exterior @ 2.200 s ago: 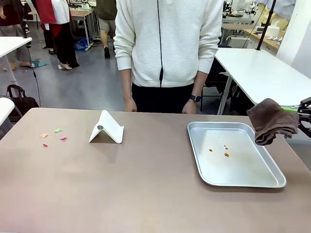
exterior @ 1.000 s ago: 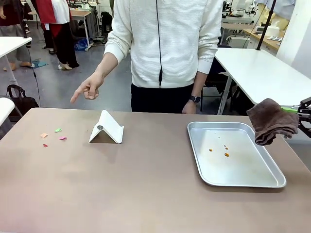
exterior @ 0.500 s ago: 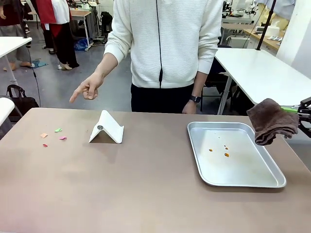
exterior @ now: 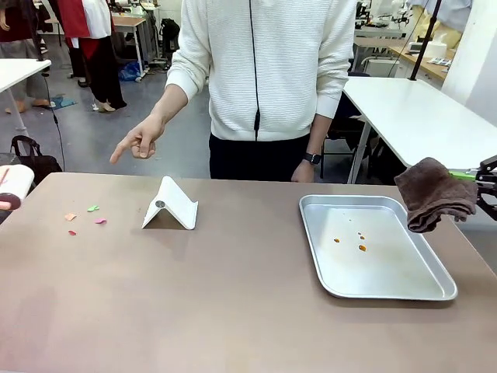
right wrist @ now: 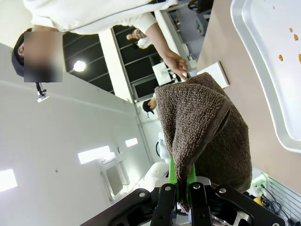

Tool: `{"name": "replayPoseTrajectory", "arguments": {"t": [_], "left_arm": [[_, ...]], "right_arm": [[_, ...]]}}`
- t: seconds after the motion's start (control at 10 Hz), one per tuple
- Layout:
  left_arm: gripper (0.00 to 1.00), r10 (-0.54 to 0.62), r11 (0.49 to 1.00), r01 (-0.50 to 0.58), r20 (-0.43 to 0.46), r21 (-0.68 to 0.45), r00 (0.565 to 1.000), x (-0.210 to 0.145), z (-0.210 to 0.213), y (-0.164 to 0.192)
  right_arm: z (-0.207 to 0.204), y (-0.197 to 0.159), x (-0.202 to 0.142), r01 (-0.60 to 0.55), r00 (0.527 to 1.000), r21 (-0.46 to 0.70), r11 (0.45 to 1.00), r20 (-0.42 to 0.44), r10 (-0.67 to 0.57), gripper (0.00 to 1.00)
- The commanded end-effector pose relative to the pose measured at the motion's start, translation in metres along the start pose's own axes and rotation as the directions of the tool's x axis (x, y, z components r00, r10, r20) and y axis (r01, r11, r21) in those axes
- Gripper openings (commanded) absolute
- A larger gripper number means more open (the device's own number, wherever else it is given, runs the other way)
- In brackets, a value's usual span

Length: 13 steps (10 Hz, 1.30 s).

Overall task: Clean the surface of the table.
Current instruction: If a person points to the right, clean the right side of the table with your right hand, and if they point to the left, clean the left side with your left hand.

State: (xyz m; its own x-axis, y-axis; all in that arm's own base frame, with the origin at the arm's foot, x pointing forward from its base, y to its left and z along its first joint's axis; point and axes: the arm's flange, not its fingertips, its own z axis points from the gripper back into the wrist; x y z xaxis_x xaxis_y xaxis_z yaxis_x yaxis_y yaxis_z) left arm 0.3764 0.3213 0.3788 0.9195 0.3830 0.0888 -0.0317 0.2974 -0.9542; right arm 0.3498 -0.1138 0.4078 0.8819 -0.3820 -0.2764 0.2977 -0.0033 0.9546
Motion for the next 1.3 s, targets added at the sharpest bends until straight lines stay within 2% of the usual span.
{"name": "replayPoseTrajectory", "arguments": {"t": [0.0, 0.3, 0.6, 0.9, 1.2], "left_arm": [[0.22, 0.051, 0.997, -0.057, 0.113, 0.045, 0.992, 0.001, -0.029, -0.011], [0.22, 0.090, 0.986, -0.104, 0.110, 0.131, 0.990, 0.015, -0.050, -0.001], [0.22, 0.047, 0.967, -0.060, 0.059, 0.249, 0.997, 0.021, -0.059, 0.013], [0.22, 0.052, 0.942, -0.081, 0.096, 0.325, 0.994, 0.024, -0.067, 0.025], [0.22, 0.039, 0.929, -0.063, 0.071, 0.365, 0.997, 0.026, -0.081, 0.032]], "right_arm": [[0.003, 0.004, -0.001, -0.003, 1.000, -0.008, 1.000, -0.016, 0.003, 0.00], [0.003, 0.004, -0.001, -0.003, 1.000, -0.008, 1.000, -0.016, 0.003, 0.00], [0.003, 0.004, -0.001, -0.003, 1.000, -0.008, 1.000, -0.016, 0.003, 0.00], [0.003, 0.004, -0.001, -0.003, 1.000, -0.008, 1.000, -0.016, 0.003, 0.00], [0.003, 0.004, -0.001, -0.003, 1.000, -0.008, 1.000, -0.016, 0.003, 0.00]]}}
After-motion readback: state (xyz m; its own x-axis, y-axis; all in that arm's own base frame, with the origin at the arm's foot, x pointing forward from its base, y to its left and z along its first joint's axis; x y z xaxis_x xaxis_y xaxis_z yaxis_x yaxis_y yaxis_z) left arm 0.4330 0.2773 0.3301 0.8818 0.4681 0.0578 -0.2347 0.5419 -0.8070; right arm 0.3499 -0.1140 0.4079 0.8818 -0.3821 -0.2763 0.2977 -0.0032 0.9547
